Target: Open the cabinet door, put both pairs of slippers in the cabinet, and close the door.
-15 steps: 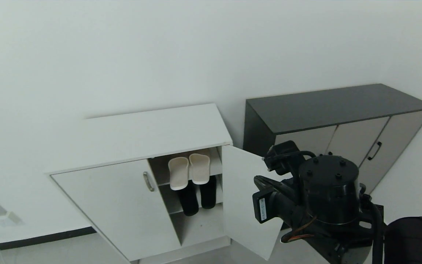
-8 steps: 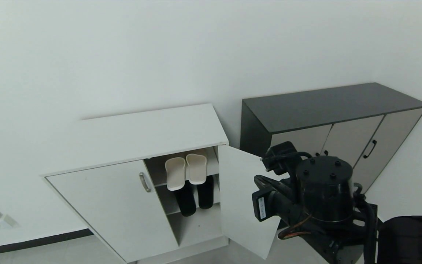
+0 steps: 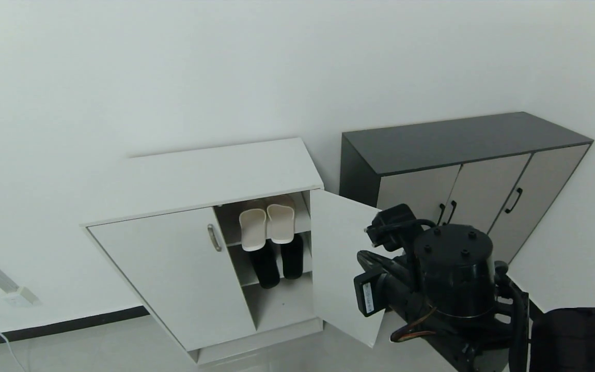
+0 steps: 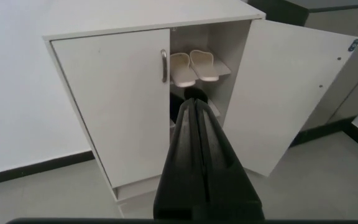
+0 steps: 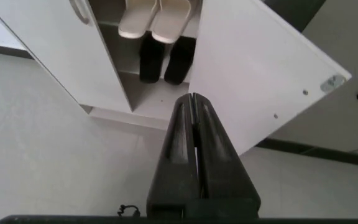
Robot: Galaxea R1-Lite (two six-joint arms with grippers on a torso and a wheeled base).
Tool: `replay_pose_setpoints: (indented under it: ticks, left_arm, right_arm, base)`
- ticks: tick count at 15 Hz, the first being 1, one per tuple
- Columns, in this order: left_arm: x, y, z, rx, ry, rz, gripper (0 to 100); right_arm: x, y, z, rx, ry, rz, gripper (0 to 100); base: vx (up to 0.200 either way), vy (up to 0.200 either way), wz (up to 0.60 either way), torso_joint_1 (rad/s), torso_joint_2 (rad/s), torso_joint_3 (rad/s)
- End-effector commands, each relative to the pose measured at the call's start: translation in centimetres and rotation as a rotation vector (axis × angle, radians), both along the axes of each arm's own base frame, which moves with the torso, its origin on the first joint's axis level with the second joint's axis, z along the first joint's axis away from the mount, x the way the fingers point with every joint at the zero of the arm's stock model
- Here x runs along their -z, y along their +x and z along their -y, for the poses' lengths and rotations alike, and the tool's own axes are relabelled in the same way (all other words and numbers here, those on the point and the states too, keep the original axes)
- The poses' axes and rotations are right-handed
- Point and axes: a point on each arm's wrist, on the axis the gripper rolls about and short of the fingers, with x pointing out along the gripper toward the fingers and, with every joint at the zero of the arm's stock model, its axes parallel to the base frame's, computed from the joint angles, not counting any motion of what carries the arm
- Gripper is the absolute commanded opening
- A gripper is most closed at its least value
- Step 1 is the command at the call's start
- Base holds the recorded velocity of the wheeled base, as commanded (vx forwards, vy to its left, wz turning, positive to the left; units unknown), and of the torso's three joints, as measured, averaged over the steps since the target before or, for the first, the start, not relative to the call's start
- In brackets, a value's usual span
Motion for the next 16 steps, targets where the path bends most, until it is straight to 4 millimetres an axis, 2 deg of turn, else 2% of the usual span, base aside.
replay_pose_setpoints:
  ticks: [1, 4, 6, 8, 12, 16]
  left_arm:
    - [0.0, 0.0, 0.0, -0.001, 0.001, -0.001, 0]
    - [0.0, 0.0, 0.0, -0.002, -0.001, -0.001, 0]
    - [0.0, 0.0, 0.0, -0.001, 0.001, -0.001, 0]
    - [0.0, 0.0, 0.0, -0.001, 0.001, -0.001, 0]
    - [0.0, 0.0, 0.0, -0.001, 0.001, -0.001, 0]
    - [0.0, 0.0, 0.0, -0.001, 0.001, -0.001, 0]
  right_arm:
    - [0.5, 0.5, 0.0, 0.013, -0.009, -0.007, 0]
    - [1.0, 1.4, -0.2, 0.029, 0.005, 0.013, 0]
    - [0.8, 2.9, 0.1, 0.056, -0.008, 0.047, 0]
    - [-1.3, 6.6, 1.2, 0.117, -0.017, 0.082, 0]
    - [-5.9, 11.7, 2.3, 0.167, 0.007, 0.068, 0]
    - [-6.0, 15.5, 2.9, 0.206, 0.025, 0.015, 0]
  base:
    - [0.000, 0.000, 0.00, 0.000, 0.00, 0.000]
    - [0.000, 0.000, 0.00, 0.000, 0.00, 0.000]
    - [0.000, 0.000, 0.00, 0.000, 0.00, 0.000]
    - [0.000, 0.000, 0.00, 0.000, 0.00, 0.000]
    - [0.000, 0.000, 0.00, 0.000, 0.00, 0.000]
    - [0.000, 0.000, 0.00, 0.000, 0.00, 0.000]
